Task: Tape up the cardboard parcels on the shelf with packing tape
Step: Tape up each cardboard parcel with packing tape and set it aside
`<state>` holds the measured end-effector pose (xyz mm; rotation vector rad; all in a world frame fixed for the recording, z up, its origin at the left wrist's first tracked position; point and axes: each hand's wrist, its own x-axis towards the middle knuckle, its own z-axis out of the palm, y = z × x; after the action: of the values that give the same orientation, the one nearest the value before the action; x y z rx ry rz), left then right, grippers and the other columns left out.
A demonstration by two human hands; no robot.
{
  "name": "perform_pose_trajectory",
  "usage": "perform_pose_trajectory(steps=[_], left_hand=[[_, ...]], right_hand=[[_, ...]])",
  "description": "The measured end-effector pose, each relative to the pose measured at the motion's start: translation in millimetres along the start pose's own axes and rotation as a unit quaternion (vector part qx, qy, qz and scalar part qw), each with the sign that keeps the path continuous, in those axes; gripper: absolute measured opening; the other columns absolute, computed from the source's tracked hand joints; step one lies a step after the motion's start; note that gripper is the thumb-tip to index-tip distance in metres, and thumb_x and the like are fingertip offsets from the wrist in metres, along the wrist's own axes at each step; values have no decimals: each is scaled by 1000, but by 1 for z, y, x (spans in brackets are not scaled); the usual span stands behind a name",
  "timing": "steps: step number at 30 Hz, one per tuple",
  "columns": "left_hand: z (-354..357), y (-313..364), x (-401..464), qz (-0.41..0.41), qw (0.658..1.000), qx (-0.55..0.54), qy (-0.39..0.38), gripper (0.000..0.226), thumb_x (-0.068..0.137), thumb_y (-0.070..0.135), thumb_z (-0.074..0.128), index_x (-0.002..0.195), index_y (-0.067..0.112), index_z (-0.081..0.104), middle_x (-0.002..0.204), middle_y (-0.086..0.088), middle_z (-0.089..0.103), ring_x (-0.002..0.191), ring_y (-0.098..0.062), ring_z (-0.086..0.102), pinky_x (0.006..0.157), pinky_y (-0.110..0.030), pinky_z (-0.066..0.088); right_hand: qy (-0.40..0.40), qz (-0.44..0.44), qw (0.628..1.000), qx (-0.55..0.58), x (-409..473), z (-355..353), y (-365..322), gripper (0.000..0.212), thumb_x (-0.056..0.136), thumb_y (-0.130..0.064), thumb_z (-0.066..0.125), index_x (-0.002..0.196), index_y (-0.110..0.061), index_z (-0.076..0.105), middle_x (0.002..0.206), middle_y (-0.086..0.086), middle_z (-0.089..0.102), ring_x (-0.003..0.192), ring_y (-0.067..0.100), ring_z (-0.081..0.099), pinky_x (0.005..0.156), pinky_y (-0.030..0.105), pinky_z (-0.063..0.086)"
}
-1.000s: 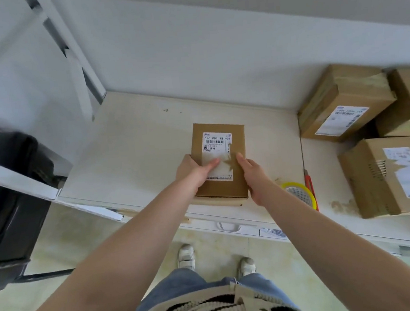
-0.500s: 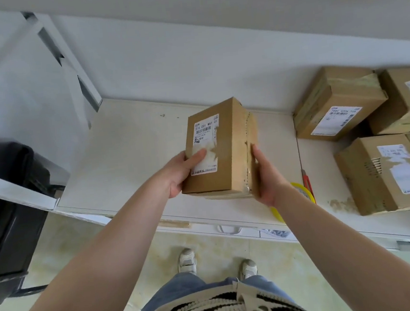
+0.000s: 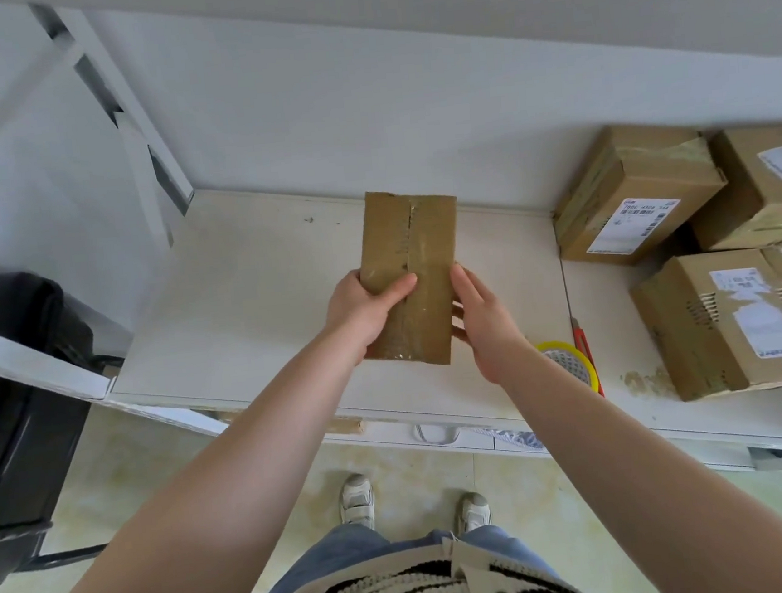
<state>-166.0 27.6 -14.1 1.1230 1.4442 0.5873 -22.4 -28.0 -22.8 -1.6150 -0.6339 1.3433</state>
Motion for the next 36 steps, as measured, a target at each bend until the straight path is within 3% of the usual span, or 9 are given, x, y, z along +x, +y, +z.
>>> perform_pose_trajectory(steps=[6, 9, 12, 14, 17, 22, 26, 31, 36], left_hand=[[-26, -3, -2, -104, 976, -135, -136, 73, 67, 55, 72, 123, 10, 62, 110, -7, 72, 96, -23, 70, 82, -39, 57], [-34, -14, -2, -128, 949, -199, -207, 76, 61, 62, 76, 117, 12, 64, 110, -9, 73, 94, -23, 72, 73, -38, 61], [-41, -29, 2, -127, 933, -226, -248, 101, 36, 66, 90, 119, 15, 67, 115, -8, 72, 100, -24, 72, 75, -38, 60], [-43, -34, 4, -129, 929, -233, -258, 96, 45, 69, 85, 125, 18, 65, 123, -8, 69, 107, -24, 69, 81, -40, 60], [-43, -36, 5, -142, 932, -231, -241, 75, 70, 69, 58, 128, 22, 62, 126, -6, 68, 112, -22, 67, 90, -40, 58], [-36, -34, 14, -93, 979, -148, -108, 55, 96, 53, 52, 139, 20, 53, 130, 2, 64, 123, -16, 58, 107, -42, 45], [-16, -26, 2, -129, 972, -84, -175, 71, 85, 71, 54, 137, 22, 50, 137, 4, 56, 127, -15, 51, 110, -36, 37], [21, -40, -9, -87, 996, 16, -7, 65, 93, 40, 66, 147, 19, 36, 139, -1, 54, 125, -24, 52, 92, -30, 39], [32, -39, 5, -69, 997, 27, 0, 60, 93, 35, 66, 145, 20, 40, 133, 0, 58, 121, -24, 55, 91, -31, 40]], right_hand=[[48, 68, 996, -25, -5, -19, 2, 53, 93, -56, 54, 136, -26, 49, 130, -6, 55, 117, 14, 51, 110, 41, 39], [-12, 121, 990, 66, -7, -27, 4, 37, 90, -52, 62, 111, -22, 68, 113, 0, 70, 101, 18, 66, 92, 36, 54], [-49, 121, 984, 119, -10, -32, 5, 40, 93, -43, 60, 123, -16, 65, 104, -2, 74, 89, 15, 70, 73, 30, 57], [-57, 128, 981, 132, -12, -30, 6, 40, 93, -45, 59, 124, -19, 63, 102, -3, 75, 87, 14, 70, 73, 31, 56], [-51, 142, 978, 143, -14, -22, 6, 37, 92, -49, 58, 119, -24, 64, 99, -3, 74, 87, 14, 68, 79, 31, 54], [-1, 87, 993, 79, -13, -21, 14, 46, 94, -46, 58, 138, -36, 49, 118, -7, 67, 102, 12, 64, 80, 30, 53], [-3, 107, 994, 15, -9, -16, 33, 56, 95, -48, 57, 147, -40, 36, 128, -5, 62, 108, 15, 64, 90, 36, 55], [18, 109, 993, -34, -10, -14, 48, 46, 96, -49, 54, 139, -31, 48, 122, -2, 65, 102, 15, 65, 80, 31, 55], [51, 82, 994, -51, -6, -17, 45, 45, 97, -50, 52, 137, -29, 48, 117, -4, 64, 93, 8, 62, 67, 22, 49]])
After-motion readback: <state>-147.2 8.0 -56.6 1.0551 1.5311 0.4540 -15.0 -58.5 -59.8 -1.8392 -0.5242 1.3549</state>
